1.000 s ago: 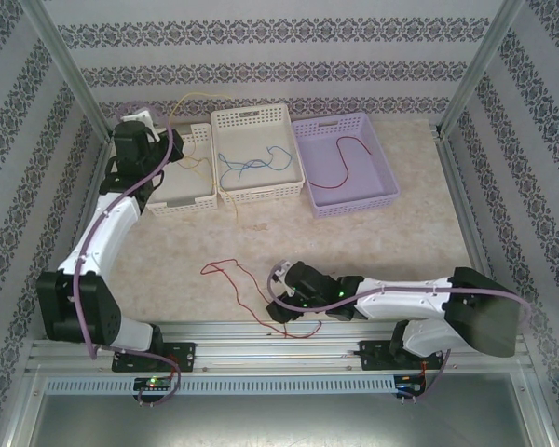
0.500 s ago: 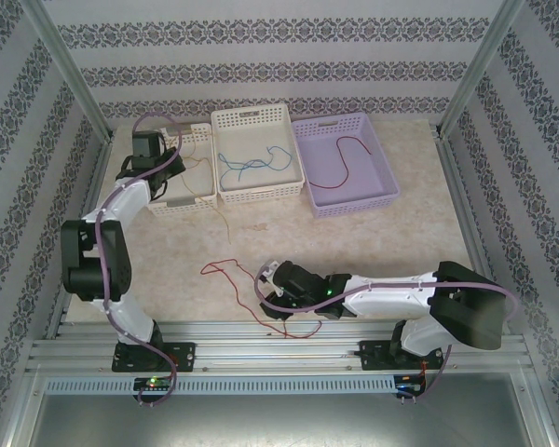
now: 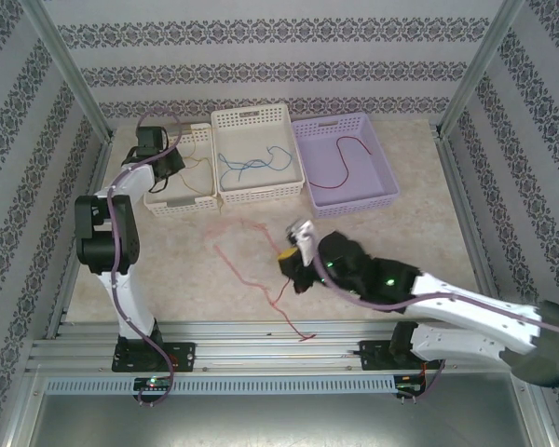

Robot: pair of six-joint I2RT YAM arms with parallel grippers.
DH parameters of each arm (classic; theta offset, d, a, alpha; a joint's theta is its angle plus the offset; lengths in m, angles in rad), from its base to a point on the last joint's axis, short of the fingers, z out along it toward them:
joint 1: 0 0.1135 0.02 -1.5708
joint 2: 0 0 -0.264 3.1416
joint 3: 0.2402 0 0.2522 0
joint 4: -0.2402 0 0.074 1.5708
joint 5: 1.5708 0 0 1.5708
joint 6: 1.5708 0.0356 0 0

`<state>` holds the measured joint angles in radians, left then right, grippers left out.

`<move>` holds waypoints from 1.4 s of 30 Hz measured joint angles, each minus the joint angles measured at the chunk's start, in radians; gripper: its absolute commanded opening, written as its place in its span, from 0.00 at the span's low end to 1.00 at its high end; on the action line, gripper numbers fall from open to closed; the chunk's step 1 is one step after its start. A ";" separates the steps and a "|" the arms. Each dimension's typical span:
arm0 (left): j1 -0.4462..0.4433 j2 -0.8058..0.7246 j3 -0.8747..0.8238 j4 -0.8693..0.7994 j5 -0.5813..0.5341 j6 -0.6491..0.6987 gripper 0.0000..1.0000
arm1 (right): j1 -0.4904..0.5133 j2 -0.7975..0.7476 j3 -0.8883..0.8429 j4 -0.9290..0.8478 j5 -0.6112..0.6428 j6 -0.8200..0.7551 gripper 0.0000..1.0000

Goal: Untangle the cables

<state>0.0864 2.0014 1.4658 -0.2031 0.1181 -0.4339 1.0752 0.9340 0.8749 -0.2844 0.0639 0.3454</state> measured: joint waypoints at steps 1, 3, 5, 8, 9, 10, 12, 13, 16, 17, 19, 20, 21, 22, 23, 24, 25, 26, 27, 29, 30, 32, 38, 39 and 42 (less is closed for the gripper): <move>0.000 0.016 0.000 -0.009 -0.002 0.000 0.00 | -0.015 -0.020 0.042 -0.026 0.009 -0.012 0.00; 0.000 0.048 0.002 -0.031 -0.011 0.000 0.00 | -0.041 -0.045 0.122 -0.071 0.030 -0.038 0.00; 0.000 0.082 0.016 -0.060 -0.026 0.000 0.00 | -0.064 -0.051 0.193 -0.118 0.054 -0.065 0.00; 0.001 0.128 0.061 -0.106 -0.048 0.000 0.00 | -0.115 -0.047 0.253 -0.170 0.079 -0.097 0.00; 0.001 0.142 0.078 -0.117 -0.050 0.001 0.00 | -0.137 -0.045 0.265 -0.186 0.086 -0.107 0.00; 0.001 0.155 0.097 -0.131 -0.052 0.001 0.06 | -0.168 -0.040 0.279 -0.206 0.092 -0.117 0.00; 0.001 0.165 0.113 -0.143 -0.052 0.002 0.31 | -0.219 -0.029 0.303 -0.230 0.108 -0.131 0.00; 0.001 0.165 0.113 -0.147 -0.051 0.002 0.41 | -0.246 -0.021 0.317 -0.237 0.114 -0.141 0.00; 0.001 0.165 0.113 -0.151 -0.046 0.000 0.70 | -0.336 0.013 0.357 -0.243 0.117 -0.162 0.00; 0.001 0.164 0.113 -0.153 -0.041 -0.004 0.74 | -0.378 0.034 0.369 -0.239 0.106 -0.163 0.00; 0.001 0.161 0.115 -0.161 -0.034 -0.008 0.85 | -0.485 0.089 0.393 -0.227 0.076 -0.161 0.00; 0.001 0.157 0.119 -0.170 -0.028 -0.013 0.96 | -0.550 0.127 0.403 -0.212 0.054 -0.156 0.00; 0.001 0.151 0.121 -0.178 -0.022 -0.014 1.00 | -0.605 0.166 0.411 -0.198 0.039 -0.147 0.00; 0.000 0.140 0.122 -0.185 -0.014 -0.017 1.00 | -0.659 0.216 0.421 -0.183 0.019 -0.138 0.00; 0.000 0.128 0.122 -0.191 -0.011 -0.021 1.00 | -0.704 0.272 0.428 -0.169 0.003 -0.132 0.00; 0.000 0.113 0.122 -0.198 -0.009 -0.023 1.00 | -0.736 0.324 0.436 -0.163 -0.002 -0.128 0.00; 0.000 0.095 0.122 -0.203 -0.005 -0.024 1.00 | -0.764 0.380 0.446 -0.157 -0.005 -0.123 0.00; 0.000 0.073 0.122 -0.208 0.001 -0.027 1.00 | -0.787 0.444 0.460 -0.155 -0.010 -0.119 0.00; 0.000 0.057 0.124 -0.211 0.004 -0.031 1.00 | -0.800 0.494 0.474 -0.153 -0.015 -0.116 0.00; -0.006 0.023 0.143 -0.235 0.007 -0.038 1.00 | -0.819 0.612 0.524 -0.155 -0.030 -0.113 0.00; -0.008 0.012 0.151 -0.241 0.006 -0.040 1.00 | -0.824 0.658 0.549 -0.154 -0.034 -0.113 0.00; -0.016 -0.018 0.163 -0.256 0.005 -0.046 1.00 | -0.825 0.762 0.614 -0.156 -0.035 -0.113 0.00; -0.052 -0.089 0.165 -0.321 -0.007 -0.064 1.00 | -0.825 0.907 0.716 -0.179 -0.021 -0.109 0.41; -0.059 -0.092 0.169 -0.336 -0.013 -0.068 1.00 | -0.825 0.908 0.716 -0.184 -0.018 -0.103 0.44; -0.076 -0.093 0.182 -0.376 -0.019 -0.080 1.00 | -0.830 0.905 0.716 -0.194 -0.011 -0.105 0.47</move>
<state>0.0109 1.9083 1.6474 -0.5793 0.0986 -0.5140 0.2455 1.8389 1.5906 -0.4782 0.0532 0.2409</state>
